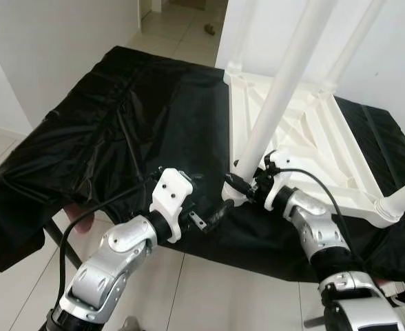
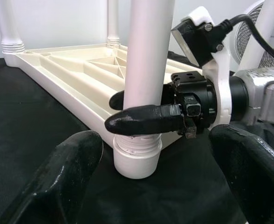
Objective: Building children table
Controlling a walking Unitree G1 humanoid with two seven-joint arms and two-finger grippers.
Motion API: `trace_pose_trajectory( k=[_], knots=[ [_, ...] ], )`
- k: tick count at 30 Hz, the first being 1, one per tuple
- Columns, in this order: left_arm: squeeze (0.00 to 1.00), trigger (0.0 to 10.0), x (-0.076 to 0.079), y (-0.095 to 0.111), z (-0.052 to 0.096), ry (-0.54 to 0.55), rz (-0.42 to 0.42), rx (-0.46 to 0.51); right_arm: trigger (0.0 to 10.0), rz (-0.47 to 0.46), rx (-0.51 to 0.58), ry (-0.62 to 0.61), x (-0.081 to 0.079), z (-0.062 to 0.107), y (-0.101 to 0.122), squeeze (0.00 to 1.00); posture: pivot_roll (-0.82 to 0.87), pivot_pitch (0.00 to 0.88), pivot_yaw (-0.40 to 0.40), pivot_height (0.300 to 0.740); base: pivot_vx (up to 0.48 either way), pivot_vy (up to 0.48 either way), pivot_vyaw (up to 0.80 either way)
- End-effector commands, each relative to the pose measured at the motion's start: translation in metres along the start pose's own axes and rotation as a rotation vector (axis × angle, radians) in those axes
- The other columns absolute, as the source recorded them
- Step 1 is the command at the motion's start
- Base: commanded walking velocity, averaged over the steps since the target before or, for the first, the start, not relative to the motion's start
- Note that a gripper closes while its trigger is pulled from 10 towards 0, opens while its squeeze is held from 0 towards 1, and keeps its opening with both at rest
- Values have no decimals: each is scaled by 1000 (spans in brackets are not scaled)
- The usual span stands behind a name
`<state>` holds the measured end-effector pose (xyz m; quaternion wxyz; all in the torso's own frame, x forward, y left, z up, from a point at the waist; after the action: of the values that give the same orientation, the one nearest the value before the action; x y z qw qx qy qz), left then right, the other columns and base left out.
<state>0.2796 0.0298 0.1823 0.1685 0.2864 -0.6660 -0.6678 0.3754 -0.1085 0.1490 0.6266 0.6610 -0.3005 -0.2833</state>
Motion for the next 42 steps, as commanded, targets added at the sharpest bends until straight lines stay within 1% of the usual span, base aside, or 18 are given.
trace_pose_trajectory(
  k=[1, 6, 8, 9, 11, 14, 17, 20, 22, 26, 27, 28, 32, 35, 36, 39, 41, 42],
  knots=[
    [0, 10000, 8, -1, -1, -45, 11, -6, 10000, -22, -29, -18, -4, 2, -9, 0, 117, 97, -114, 740, 0, 0, 0],
    [0, 10000, 10, -1, -1, -46, 24, -3, 10000, 18, 3, -148, -13, 2, -5, 0, 115, 97, -119, 740, 0, 0, 0],
    [0, 10000, 11, -2, -1, -45, 30, -2, 10000, -7, 26, -249, -16, 3, -3, 0, 115, 94, -122, 740, 0, 0, 0],
    [0, 10000, 11, -2, -1, -45, 30, -2, 10000, -7, 26, -249, -16, 3, -3, 0, 115, 94, -122, 740, 0, 0, 0],
    [0, 10000, 12, -2, -1, -47, 36, -2, 10000, -68, 23, -398, -14, 5, -5, 0, 117, 90, -126, 740, 0, 0, 0],
    [0, 10000, 13, -2, -1, -48, 38, -2, 10000, -92, 18, -459, -13, 6, -6, 0, 117, 89, -127, 740, 0, 0, 0],
    [0, 10000, 14, -3, -1, -50, 39, -2, 10000, -131, 32, -600, -13, 7, -7, 0, 123, 83, -132, 740, 0, 0, 0],
    [0, 10000, 14, -3, -1, -50, 39, -2, 10000, -139, 30, -639, -13, 7, -7, 0, 123, 83, -132, 740, 0, 0, 0],
    [0, 10000, 14, -3, -1, -47, 37, -2, 10000, -149, 32, -723, -11, 9, -7, 0, 131, 76, -137, 740, 0, 0, 0],
    [0, 10000, 14, -3, -1, -42, 37, 0, 10000, -161, 38, -719, -18, 5, -5, 0, 136, 69, -142, 740, 0, 0, 0],
    [0, 10000, 14, -3, -1, -40, 36, -1, 10000, -171, 50, -704, -20, 4, -3, 122, 137, 67, -143, 740, 0, 0, 0],
    [0, 10000, 14, -3, -1, -38, 36, 0, 10000, -191, 68, -688, -21, 5, 0, 1000, 139, 62, -146, 740, 0, 0, 0],
    [0, 10000, 14, -3, -1, -36, 36, 0, 10000, -228, 94, -669, -21, 6, 3, 1000, 140, 60, -146, 740, 0, 0, 0],
    [0, 10000, 13, -3, -1, -34, 34, 1, 10000, -267, 111, -569, -22, 4, 7, 945, 142, 55, -147, 740, 0, 0, 0],
    [0, 10000, 12, -2, 0, -33, 31, 1, 10000, -280, 124, -434, -25, 1, 14, 0, 138, 53, -144, 740, 0, 0, 0],
    [0, 10000, 11, -2, 0, -34, 30, 1, 10000, -269, 136, -376, -24, 1, 18, 0, 138, 53, -144, 740, 0, 0, 0],
    [0, 10000, 11, -2, -1, -35, 30, 1, 10000, -247, 127, -264, -26, 2, 21, 0, 138, 53, -144, 740, 0, 0, 0],
    [0, 10000, 11, -2, -1, -37, 30, 2, 10000, -189, 90, -180, -25, 5, 18, 0, 138, 53, -144, 740, 0, 0, 0]
  ],
)
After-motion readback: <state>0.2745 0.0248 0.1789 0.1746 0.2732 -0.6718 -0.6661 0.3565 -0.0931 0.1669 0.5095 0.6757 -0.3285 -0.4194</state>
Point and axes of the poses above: a point about 5 cm out from each wrist's last joint towards the gripper, its own z axis pointing back from the gripper into the wrist, its own y axis along the axis of the wrist's last joint, x = y × z, the point moved 5 cm from there along -z, pointing out of the wrist towards the gripper, and after that the axes turned 4 degrees about -z, right-handed, at the moved point
